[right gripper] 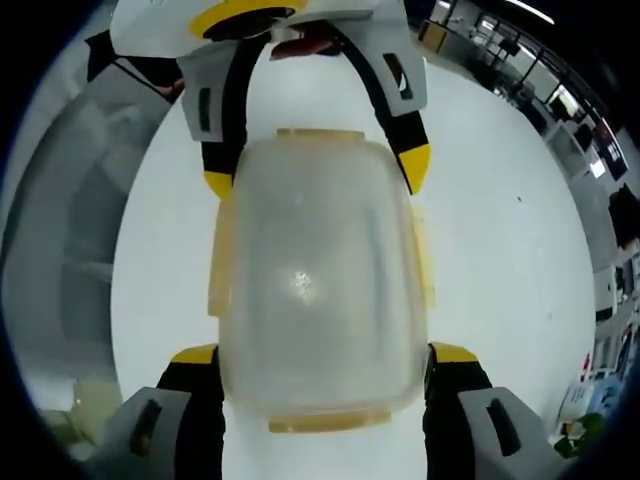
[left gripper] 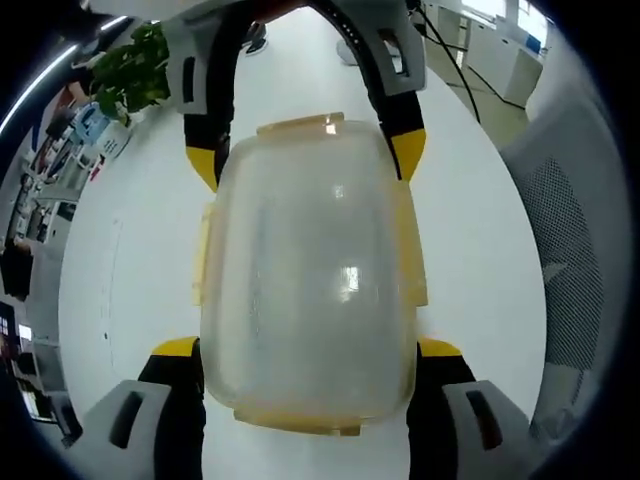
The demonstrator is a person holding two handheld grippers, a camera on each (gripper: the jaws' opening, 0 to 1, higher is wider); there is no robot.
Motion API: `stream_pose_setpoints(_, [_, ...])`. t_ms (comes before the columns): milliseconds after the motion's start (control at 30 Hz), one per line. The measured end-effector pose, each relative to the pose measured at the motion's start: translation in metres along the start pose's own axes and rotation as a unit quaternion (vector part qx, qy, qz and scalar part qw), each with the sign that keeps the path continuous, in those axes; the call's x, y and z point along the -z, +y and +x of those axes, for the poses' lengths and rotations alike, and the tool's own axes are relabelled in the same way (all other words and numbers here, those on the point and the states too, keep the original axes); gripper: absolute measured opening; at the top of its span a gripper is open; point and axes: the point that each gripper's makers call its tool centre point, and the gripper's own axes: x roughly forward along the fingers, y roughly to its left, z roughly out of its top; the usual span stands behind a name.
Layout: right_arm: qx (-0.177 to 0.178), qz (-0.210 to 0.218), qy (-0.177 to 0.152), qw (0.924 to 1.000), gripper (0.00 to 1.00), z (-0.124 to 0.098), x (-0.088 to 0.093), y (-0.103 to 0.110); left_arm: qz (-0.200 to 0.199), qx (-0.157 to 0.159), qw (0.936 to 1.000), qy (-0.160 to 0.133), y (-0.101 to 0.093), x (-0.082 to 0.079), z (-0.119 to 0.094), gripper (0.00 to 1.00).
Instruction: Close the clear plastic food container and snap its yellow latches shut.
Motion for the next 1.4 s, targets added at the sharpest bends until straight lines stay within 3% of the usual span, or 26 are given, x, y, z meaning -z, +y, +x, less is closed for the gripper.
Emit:
stream_pose_setpoints(500, [-0.005,-0.006,0.000,1.0000,0.83,0.009,-0.030,0.014,-0.006,-0.001,1.0000,0.005,-0.014,0.031,-0.013,0.85])
stream_pose_setpoints(1400, [-0.012,-0.022,0.009,0.9996,0.83,0.020,-0.066,0.024,-0.023,-0.007,0.9997,0.004,-0.024,0.065,-0.029,0.86])
